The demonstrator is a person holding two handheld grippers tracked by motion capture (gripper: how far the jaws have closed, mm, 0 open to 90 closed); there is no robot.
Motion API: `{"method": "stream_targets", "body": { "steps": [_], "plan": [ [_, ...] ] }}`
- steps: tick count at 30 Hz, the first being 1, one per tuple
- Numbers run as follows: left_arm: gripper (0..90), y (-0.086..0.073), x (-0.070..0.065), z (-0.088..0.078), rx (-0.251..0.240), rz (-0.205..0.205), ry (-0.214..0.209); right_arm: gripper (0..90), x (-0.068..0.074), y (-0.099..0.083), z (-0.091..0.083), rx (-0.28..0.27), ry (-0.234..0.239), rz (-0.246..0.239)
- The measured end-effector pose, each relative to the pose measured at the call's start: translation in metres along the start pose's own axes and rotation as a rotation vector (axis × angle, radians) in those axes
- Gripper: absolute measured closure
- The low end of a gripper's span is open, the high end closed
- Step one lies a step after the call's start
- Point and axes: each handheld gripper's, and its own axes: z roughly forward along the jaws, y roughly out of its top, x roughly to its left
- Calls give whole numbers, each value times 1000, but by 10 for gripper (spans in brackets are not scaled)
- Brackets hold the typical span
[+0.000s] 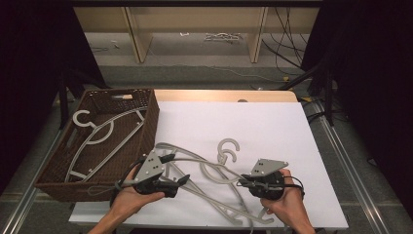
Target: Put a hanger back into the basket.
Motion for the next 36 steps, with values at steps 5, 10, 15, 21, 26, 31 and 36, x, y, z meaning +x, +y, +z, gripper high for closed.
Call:
{"method": "stream_targets", "body": {
  "steps": [5, 10, 15, 21, 26, 31, 36],
  "plan": [
    [249, 13, -3, 18, 65, 31, -40, 818, 7, -1, -1, -15, 6, -35],
    [263, 20, -6, 30, 113, 35, -69, 819, 11, -2, -4, -8, 27, -62],
    [300, 27, -11, 40, 157, 78, -109, 819, 16, -2, -5, -8, 38, -89],
    [338, 29, -15, 48, 216, 100, -152, 819, 20, -1, -5, -10, 51, -110],
    [401, 26, -17, 54, 279, 109, -178, 819, 25, 1, -2, -12, 49, -127],
    [490, 24, -18, 56, 339, 111, -221, 819, 27, 2, 0, -8, 54, -146],
    [660, 22, -22, 59, 379, 135, -249, 819, 30, 4, 0, -9, 67, -172]
  ]
}}
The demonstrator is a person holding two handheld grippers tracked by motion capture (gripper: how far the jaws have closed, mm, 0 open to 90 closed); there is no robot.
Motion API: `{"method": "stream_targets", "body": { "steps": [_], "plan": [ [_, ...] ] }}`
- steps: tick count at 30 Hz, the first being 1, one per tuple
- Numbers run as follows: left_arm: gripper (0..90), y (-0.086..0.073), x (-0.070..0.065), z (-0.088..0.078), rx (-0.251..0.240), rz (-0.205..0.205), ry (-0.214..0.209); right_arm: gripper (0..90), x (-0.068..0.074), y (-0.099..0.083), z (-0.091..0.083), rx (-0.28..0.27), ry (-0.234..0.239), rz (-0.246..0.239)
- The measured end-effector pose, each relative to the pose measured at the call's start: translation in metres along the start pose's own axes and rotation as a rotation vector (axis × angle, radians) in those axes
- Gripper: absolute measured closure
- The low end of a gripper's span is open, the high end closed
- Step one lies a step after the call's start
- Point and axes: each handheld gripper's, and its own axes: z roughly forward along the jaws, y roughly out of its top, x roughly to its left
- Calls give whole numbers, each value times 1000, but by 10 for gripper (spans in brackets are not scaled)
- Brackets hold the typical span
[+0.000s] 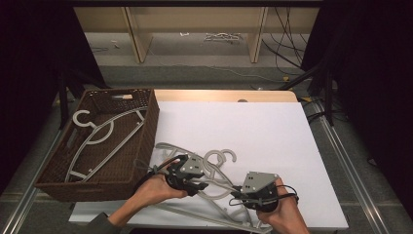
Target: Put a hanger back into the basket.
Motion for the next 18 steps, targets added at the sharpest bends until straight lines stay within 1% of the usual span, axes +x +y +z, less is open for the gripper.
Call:
{"method": "stream_targets", "body": {
  "steps": [1, 2, 3, 4, 5, 6, 7, 8, 9, 10, 11, 12, 13, 14, 15, 16, 17, 18],
  "plan": [
    [675, 0, -1, 0, 7, 24, 4, 818, 0, 0, 0, 7, 14, -3],
    [686, 0, 1, -2, 32, 66, -4, 818, 0, 0, 1, 2, 2, -8],
    [695, 0, 0, -3, 23, 69, -5, 818, 0, -1, 1, 2, 5, -11],
    [705, 0, -2, -3, 10, 62, -7, 818, 0, -1, 1, -1, 6, -17],
    [712, 1, -2, -5, 12, 76, -7, 817, -1, -1, 1, 1, 13, -20],
    [719, 2, -1, -8, 33, 121, -9, 815, -1, -1, 0, 0, 20, -20],
    [727, 3, -4, -8, 20, 119, -4, 812, -2, -1, 0, -5, 13, -18],
    [739, 4, -6, -11, 26, 142, -11, 803, -2, -1, 0, -2, 16, -20],
    [756, 5, -7, -12, 31, 156, -19, 788, -4, -1, -1, -2, -1, -28],
    [771, 5, -10, -12, 11, 144, -24, 775, -4, -2, -1, 0, -15, -26],
    [783, 6, -11, -14, 29, 183, -22, 762, -5, -2, -2, 4, -27, -28],
    [793, 6, -13, -14, 16, 179, -17, 747, -6, -2, -2, 4, -40, -12],
    [803, 6, -15, -14, 2, 171, -24, 734, -7, -2, -3, -1, -50, -3],
    [815, 7, -15, -14, -8, 159, -33, 710, -8, -3, -4, -5, -67, 20],
    [816, 7, -14, -17, -14, 165, -32, 697, -9, -3, -4, -7, -77, 34],
    [816, 8, -13, -19, -8, 170, -23, 667, -10, -3, -4, -17, -88, 56],
    [817, 9, -11, -22, -17, 159, -22, 593, -11, -3, -5, -26, -101, 90],
    [816, 9, -10, -24, -25, 150, -13, 512, -13, -4, -7, -52, -132, 132]
  ]
}}
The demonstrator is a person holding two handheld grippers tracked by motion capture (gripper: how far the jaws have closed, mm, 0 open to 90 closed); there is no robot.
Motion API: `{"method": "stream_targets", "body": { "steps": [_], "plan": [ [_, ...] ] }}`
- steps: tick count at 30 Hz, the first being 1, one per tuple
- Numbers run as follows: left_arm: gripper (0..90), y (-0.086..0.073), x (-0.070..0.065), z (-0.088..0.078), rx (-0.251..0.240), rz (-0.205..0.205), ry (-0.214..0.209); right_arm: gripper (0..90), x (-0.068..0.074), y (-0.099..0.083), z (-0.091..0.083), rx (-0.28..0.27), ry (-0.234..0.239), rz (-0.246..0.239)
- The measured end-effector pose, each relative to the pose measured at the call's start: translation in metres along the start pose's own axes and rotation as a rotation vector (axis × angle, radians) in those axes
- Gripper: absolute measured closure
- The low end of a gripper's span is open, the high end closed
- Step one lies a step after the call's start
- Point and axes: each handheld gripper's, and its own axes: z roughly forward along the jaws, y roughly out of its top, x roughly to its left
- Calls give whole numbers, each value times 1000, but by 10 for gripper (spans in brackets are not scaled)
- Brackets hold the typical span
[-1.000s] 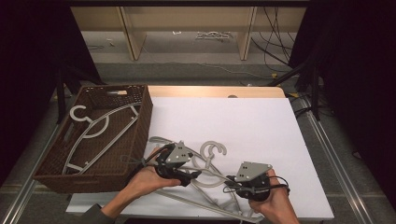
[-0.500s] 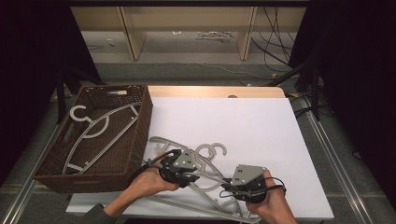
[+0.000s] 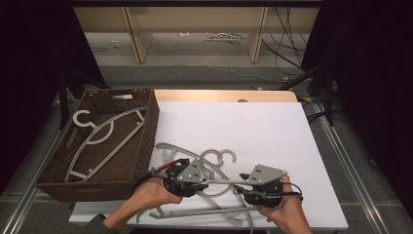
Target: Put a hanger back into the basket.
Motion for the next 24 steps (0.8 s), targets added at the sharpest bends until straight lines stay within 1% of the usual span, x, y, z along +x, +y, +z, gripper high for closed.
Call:
{"method": "stream_targets", "body": {
  "steps": [1, 2, 3, 4, 5, 6, 7, 8, 11, 12, 13, 14, 16, 17, 18, 19, 21, 22, 23, 24],
  "plan": [
    [817, -1, 2, -3, -13, -26, 1, 483, -2, 0, 0, -24, -10, 20],
    [817, -1, 5, -6, 2, -10, 4, 446, -5, 1, -2, -55, -15, 60],
    [817, -2, 6, -8, -19, -43, 34, 423, -6, 1, -3, -77, -17, 77],
    [817, -2, 8, -10, -27, -55, 35, 395, -7, 1, -5, -95, -26, 105],
    [817, -3, 10, -13, -32, -67, 47, 376, -7, 1, -5, -100, -26, 117],
    [816, -4, 12, -15, -37, -79, 53, 360, -8, 1, -6, -108, -40, 127],
    [817, -5, 14, -18, -38, -86, 57, 353, -8, 1, -6, -115, -44, 136],
    [817, -5, 16, -21, -37, -91, 63, 347, -9, 1, -6, -137, -56, 138],
    [817, -7, 22, -30, -49, -119, 89, 314, -10, 1, -10, -175, -56, 184],
    [817, -7, 23, -32, -51, -126, 96, 306, -11, 2, -11, -199, -54, 200],
    [816, -8, 25, -35, -46, -125, 105, 289, -12, 2, -14, -212, -75, 211],
    [817, -8, 26, -38, -49, -138, 111, 270, -13, 2, -16, -240, -89, 215],
    [816, -9, 29, -43, -44, -151, 137, 267, -15, 1, -20, -283, -103, 240],
    [816, -9, 32, -48, -43, -162, 152, 256, -18, 1, -21, -302, -107, 245],
    [817, -9, 32, -48, -43, -162, 152, 256, -18, 1, -21, -302, -107, 245],
    [817, -9, 33, -51, -45, -172, 161, 232, -21, -1, -23, -305, -128, 259],
    [817, -8, 36, -57, -42, -175, 172, 218, -22, -4, -23, -305, -137, 271],
    [817, -8, 37, -60, -37, -174, 180, 210, -21, -5, -24, -291, -127, 298],
    [817, -8, 38, -61, -34, -177, 178, 208, -20, -6, -24, -291, -124, 308],
    [817, -8, 38, -62, -28, -177, 183, 208, -21, -7, -23, -308, -115, 311]
  ]
}}
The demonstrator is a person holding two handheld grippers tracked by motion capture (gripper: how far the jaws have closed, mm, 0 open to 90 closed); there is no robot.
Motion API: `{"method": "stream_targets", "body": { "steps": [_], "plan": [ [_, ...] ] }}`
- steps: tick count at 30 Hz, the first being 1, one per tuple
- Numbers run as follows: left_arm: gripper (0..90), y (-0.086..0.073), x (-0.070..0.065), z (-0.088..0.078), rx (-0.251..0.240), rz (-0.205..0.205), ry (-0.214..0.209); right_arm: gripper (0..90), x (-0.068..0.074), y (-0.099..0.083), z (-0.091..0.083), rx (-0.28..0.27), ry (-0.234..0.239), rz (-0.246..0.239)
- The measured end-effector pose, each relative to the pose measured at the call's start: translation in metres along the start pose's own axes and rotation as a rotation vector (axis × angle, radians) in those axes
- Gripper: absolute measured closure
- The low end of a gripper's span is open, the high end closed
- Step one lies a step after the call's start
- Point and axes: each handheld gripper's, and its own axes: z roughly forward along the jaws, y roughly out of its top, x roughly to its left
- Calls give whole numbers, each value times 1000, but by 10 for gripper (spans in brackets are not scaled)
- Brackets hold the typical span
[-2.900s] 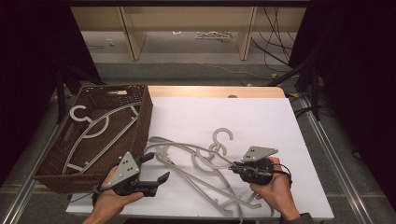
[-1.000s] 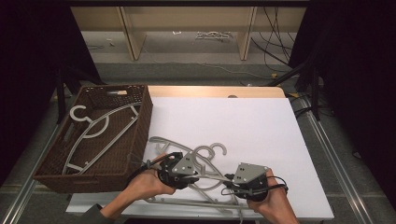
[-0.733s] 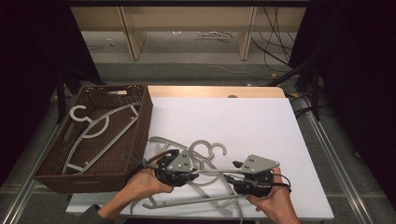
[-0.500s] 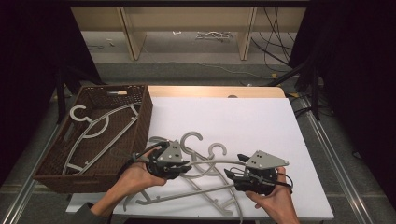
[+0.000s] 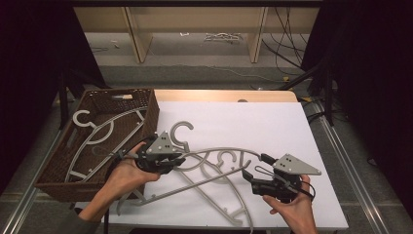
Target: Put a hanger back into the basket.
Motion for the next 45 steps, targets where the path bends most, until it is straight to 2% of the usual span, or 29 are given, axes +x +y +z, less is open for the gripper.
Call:
{"method": "stream_targets", "body": {
  "steps": [6, 7, 10, 11, 13, 14, 15, 16, 20, 21, 22, 24, 25, 26, 27, 28, 29, 30, 31, 32, 33, 35, 36, 37, 38, 40, 43, 44, 45],
  "plan": [
    [816, 4, 11, -13, -13, -21, 10, 181, 0, -5, -1, 12, -18, 19],
    [816, 4, 12, -15, -23, -32, 11, 181, 0, -7, -1, 13, -2, 32],
    [816, 6, 17, -28, -46, -41, 23, 181, 0, -10, 0, 18, 0, 27],
    [816, 7, 19, -32, -50, -40, 30, 179, -1, -11, -1, 38, -1, 12],
    [816, 7, 25, -41, -62, -52, 41, 178, 1, -14, 2, 59, 9, 20],
    [816, 8, 34, -46, -65, 28, 57, 179, 1, -15, 4, 45, 9, 7],
    [816, 8, 40, -50, -67, 46, 68, 179, 2, -16, 5, 61, 14, 16],
    [816, 8, 44, -54, -69, 44, 73, 180, 2, -16, 5, 70, 20, 16],
    [816, 2, 61, -71, -80, 3, 124, 180, 2, -18, 7, 62, 25, 13],
    [816, 0, 65, -75, -81, -1, 139, 180, 1, -18, 6, 81, 16, 3],
    [816, -4, 63, -77, -97, -108, 149, 180, 0, -18, 6, 93, 14, 7],
    [816, -11, 72, -82, -106, -139, 168, 180, 1, -20, 9, 80, 30, 19],
    [816, -14, 77, -86, -96, -137, 175, 180, 1, -20, 10, 77, 35, 24],
    [816, -18, 81, -87, -107, -160, 186, 180, 1, -20, 9, 90, 30, 16],
    [816, -21, 85, -91, -84, -165, 204, 180, 0, -20, 10, 86, 28, 5],
    [816, -24, 88, -92, -98, -187, 203, 180, 1, -20, 10, 88, 33, 15],
    [816, -27, 92, -94, -98, -192, 217, 181, 1, -21, 12, 80, 43, 21],
    [816, -29, 97, -98, -71, -181, 227, 182, 1, -21, 11, 85, 30, 6],
    [816, -31, 100, -99, -82, -206, 249, 184, 1, -20, 10, 107, 26, 0],
    [816, -33, 104, -101, -83, -219, 261, 184, 1, -21, 11, 94, 36, 4],
    [816, -36, 109, -104, -76, -222, 273, 184, 2, -21, 11, 103, 44, 20],
    [816, -41, 118, -109, -68, -228, 295, 184, 2, -22, 12, 98, 40, 12],
    [816, -42, 121, -109, -86, -238, 299, 186, 1, -22, 13, 91, 36, 0],
    [816, -45, 124, -113, -67, -245, 313, 187, 1, -21, 13, 93, 36, -1],
    [816, -48, 130, -114, -72, -228, 316, 187, 1, -21, 13, 95, 36, -1],
    [816, -54, 138, -118, -62, -239, 341, 187, 1, -22, 12, 100, 33, -1],
    [816, -62, 147, -121, -88, -266, 373, 187, 1, -22, 12, 104, 37, 3],
    [816, -65, 152, -123, -80, -258, 376, 187, 1, -22, 12, 115, 44, 19],
    [816, -67, 155, -123, -97, -267, 391, 187, 0, -23, 12, 107, 37, 3]
  ]
}}
